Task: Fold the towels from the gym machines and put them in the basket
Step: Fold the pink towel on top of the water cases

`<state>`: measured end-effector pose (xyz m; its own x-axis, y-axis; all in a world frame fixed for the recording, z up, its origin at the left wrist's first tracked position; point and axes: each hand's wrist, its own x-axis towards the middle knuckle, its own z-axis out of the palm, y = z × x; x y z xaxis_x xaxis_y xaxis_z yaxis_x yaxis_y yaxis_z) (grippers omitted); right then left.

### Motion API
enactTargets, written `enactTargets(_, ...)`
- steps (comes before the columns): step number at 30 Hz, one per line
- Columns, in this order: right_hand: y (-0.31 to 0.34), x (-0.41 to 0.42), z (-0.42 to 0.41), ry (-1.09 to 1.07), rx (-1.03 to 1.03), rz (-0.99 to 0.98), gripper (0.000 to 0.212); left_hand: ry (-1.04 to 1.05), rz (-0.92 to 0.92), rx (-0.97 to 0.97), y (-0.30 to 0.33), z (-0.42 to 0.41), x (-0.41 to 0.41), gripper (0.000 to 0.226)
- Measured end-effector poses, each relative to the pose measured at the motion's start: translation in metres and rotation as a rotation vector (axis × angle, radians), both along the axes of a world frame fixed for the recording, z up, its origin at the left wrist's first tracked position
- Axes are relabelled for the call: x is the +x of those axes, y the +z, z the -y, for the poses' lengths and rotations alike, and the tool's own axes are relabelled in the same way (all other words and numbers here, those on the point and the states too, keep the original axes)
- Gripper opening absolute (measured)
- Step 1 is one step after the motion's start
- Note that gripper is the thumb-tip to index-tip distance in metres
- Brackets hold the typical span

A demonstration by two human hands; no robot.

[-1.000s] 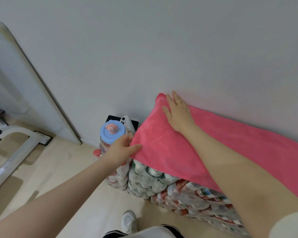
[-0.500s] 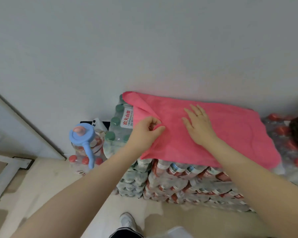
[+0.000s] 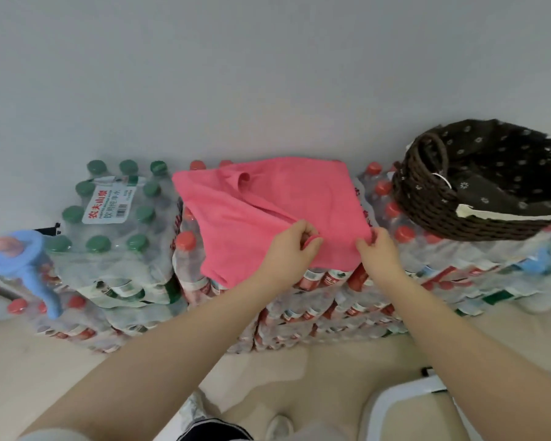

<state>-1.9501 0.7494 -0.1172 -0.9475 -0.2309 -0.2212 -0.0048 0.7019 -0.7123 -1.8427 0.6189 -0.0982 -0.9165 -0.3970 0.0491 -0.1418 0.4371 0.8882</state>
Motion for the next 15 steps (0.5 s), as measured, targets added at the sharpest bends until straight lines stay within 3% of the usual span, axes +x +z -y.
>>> enactTargets(4,-0.001,0.003,-0.021,-0.065,-0.251,0.275,0.032,0.035,0.072,0.074,-0.012,-0.018,-0.011,0.003)
enactTargets(6,0.001,0.003,-0.029,-0.05,-0.242,0.347,0.035,0.067,0.073,0.115,-0.015,-0.024,-0.013,0.004)
enactTargets(9,0.002,0.008,-0.036,0.126,-0.137,0.416,0.013,0.078,0.077,0.167,-0.014,-0.03,-0.015,0.009)
enactTargets(12,-0.003,0.014,-0.034,0.145,-0.152,0.359,0.013,0.094,0.058,0.198,-0.013,-0.035,-0.016,0.011)
enactTargets(15,0.0,0.019,-0.033,0.106,-0.32,0.302,0.01,0.132,0.021,0.2,-0.011,-0.038,-0.014,0.016)
